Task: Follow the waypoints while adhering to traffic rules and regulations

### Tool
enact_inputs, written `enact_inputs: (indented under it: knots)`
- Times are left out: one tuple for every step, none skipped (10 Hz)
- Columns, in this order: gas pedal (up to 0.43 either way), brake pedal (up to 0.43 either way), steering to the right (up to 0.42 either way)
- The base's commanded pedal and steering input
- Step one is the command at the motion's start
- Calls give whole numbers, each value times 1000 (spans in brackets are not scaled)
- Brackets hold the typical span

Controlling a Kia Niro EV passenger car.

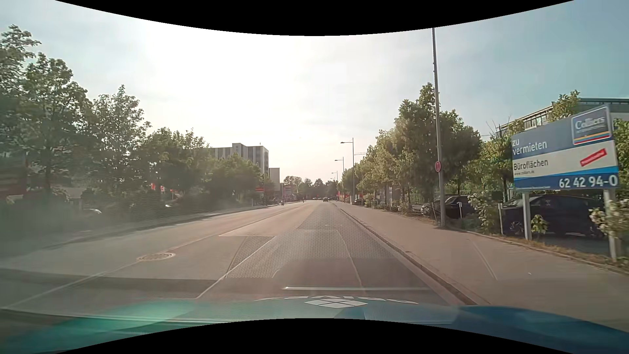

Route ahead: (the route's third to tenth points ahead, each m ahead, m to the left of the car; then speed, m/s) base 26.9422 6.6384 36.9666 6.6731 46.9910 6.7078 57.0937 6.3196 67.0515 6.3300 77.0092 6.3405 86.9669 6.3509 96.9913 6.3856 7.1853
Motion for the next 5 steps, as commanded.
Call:
enact_inputs:
  knots:
    - [157, 0, 1]
    - [157, 0, 1]
    - [157, 0, 1]
    - [157, 0, 1]
    - [157, 0, -1]
